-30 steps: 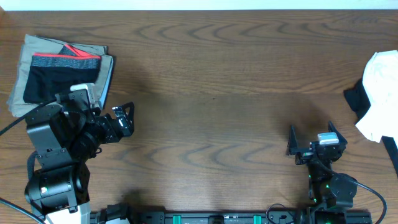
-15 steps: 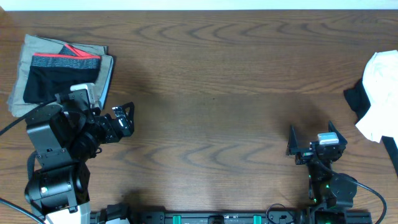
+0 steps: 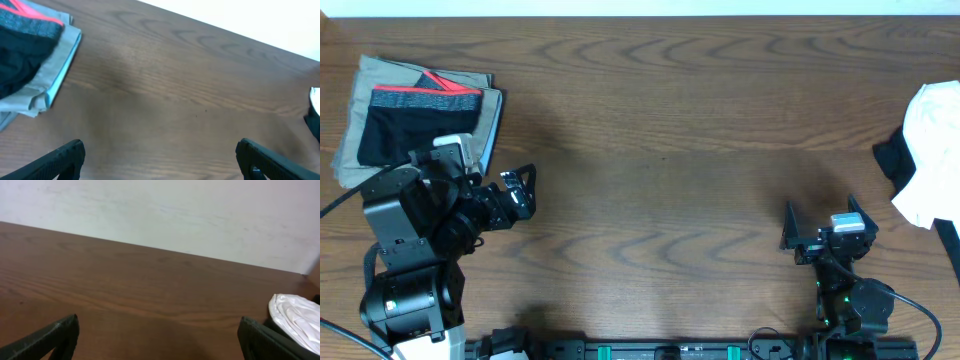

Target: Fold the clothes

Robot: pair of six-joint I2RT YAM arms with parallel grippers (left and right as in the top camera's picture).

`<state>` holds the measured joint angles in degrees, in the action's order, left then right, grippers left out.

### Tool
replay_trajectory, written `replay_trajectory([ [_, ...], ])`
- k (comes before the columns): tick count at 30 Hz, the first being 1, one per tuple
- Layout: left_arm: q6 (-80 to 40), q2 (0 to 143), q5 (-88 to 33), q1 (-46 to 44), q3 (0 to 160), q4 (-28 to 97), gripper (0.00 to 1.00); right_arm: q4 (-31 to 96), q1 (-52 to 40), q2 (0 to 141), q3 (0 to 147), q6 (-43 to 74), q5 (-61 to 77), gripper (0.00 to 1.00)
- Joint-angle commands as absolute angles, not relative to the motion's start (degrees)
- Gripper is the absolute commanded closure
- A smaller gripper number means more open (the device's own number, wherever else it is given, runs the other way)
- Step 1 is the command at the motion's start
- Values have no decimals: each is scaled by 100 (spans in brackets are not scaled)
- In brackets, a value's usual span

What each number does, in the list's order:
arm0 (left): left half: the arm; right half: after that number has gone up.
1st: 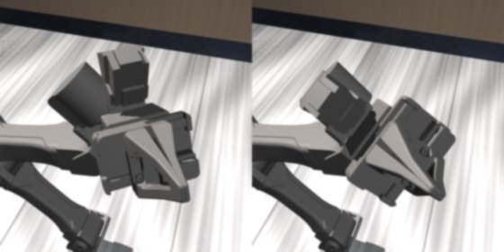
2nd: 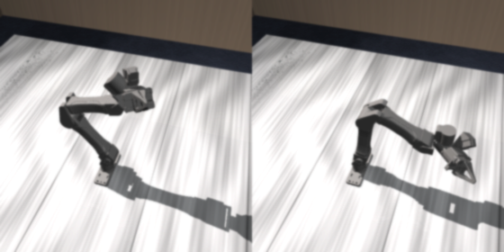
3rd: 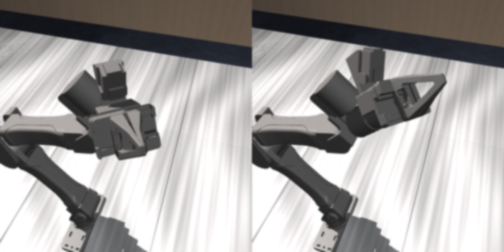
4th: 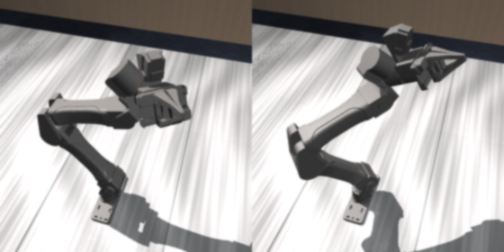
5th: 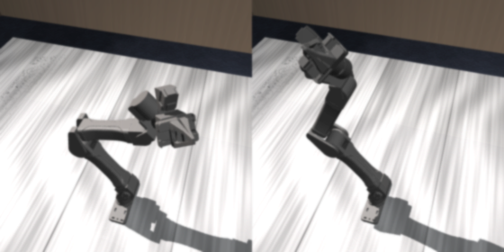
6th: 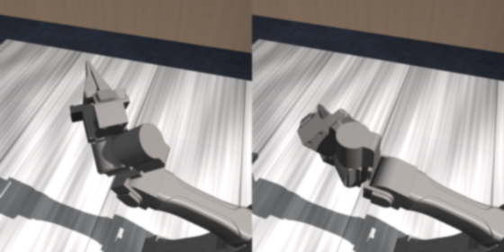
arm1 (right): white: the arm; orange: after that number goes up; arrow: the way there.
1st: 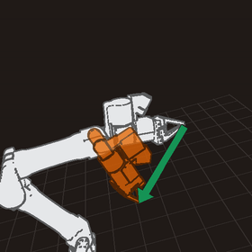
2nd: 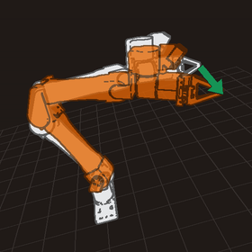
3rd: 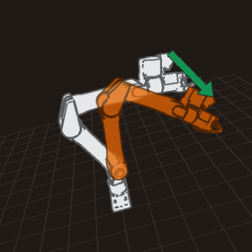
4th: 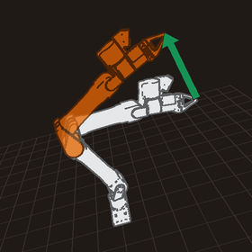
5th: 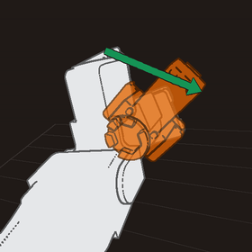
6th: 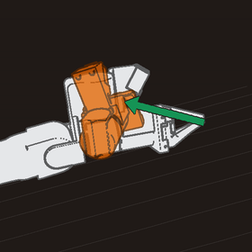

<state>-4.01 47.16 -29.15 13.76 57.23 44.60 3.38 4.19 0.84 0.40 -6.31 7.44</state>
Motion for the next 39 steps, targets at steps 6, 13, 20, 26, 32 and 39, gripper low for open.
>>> replay_trajectory([
  [6, -454, 4659, -2895, 1291, 5728, 4729, 2, 368, 464, 32, 32, -585, 668, 1],
  [13, -456, 4163, -2123, 637, 5295, 4066, 2, 368, 464, 32, 32, -585, 668, 1],
  [20, -659, 3334, -1597, 64, 3632, 1695, 2, 368, 464, 32, 32, -585, 668, 1],
  [26, -773, 2668, -1529, 56, 2154, -3, 2, 368, 464, 34, 32, -585, 668, 1],
  [32, -755, 1841, -1363, 56, 1081, -895, 2, 368, 464, 34, 32, -585, 668, 1],
  [39, -744, 1046, -932, 58, 447, -1090, 2, 368, 464, 34, 32, -585, 668, 1],
])
